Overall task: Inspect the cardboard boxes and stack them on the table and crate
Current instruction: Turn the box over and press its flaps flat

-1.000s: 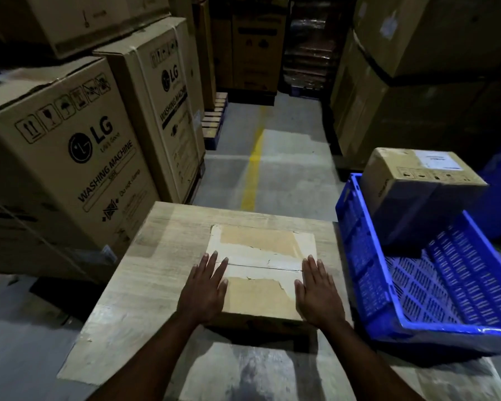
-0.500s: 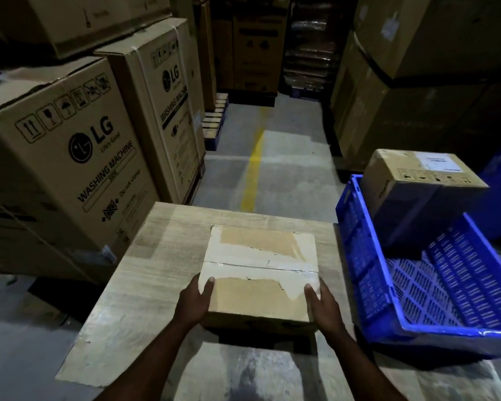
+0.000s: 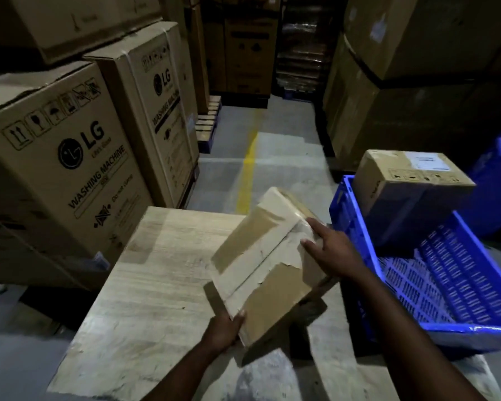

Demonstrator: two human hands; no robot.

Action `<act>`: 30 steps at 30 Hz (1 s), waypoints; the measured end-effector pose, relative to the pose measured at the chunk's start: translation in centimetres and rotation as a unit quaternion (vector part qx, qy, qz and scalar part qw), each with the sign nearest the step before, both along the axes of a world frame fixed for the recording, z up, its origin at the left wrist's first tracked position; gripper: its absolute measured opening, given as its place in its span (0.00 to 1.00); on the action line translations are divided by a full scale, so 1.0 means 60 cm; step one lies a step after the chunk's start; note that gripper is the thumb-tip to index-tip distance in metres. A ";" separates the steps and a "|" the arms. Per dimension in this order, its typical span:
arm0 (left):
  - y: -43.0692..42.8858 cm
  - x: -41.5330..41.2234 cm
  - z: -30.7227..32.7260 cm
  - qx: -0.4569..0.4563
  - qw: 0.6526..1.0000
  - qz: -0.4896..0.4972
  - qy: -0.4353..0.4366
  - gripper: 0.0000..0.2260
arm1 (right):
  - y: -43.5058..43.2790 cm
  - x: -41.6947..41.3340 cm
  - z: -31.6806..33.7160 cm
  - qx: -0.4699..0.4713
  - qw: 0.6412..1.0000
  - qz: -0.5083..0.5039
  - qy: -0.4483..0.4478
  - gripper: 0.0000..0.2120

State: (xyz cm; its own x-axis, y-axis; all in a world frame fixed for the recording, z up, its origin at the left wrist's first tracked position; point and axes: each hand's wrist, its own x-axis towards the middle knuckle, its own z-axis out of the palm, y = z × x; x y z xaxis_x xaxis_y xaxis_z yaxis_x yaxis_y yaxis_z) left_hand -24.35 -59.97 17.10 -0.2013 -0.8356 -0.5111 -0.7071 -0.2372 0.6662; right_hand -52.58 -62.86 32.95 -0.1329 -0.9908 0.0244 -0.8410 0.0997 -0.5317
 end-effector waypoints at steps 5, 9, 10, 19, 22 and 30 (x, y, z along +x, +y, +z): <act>-0.032 -0.013 0.084 0.023 0.973 -0.163 -0.162 0.21 | 0.004 0.032 0.004 -0.022 0.990 0.116 0.073 0.32; -0.071 -0.002 0.255 -0.359 0.920 -0.101 -0.119 0.15 | 0.014 0.058 0.008 -0.022 0.980 0.173 0.095 0.33; -0.077 -0.002 0.294 -0.467 0.874 -0.096 -0.093 0.15 | 0.014 0.063 0.009 -0.030 0.976 0.191 0.103 0.32; -0.124 -0.006 0.290 -0.388 0.832 -0.292 -0.268 0.52 | 0.019 0.057 0.011 -0.047 0.952 0.249 0.172 0.43; -0.105 -0.007 0.263 -0.412 0.816 -0.288 -0.286 0.52 | 0.021 0.068 0.003 0.004 0.948 0.211 0.239 0.53; -0.100 0.001 0.265 -0.406 0.819 -0.295 -0.279 0.50 | 0.032 0.098 0.012 0.035 0.945 0.203 0.255 0.52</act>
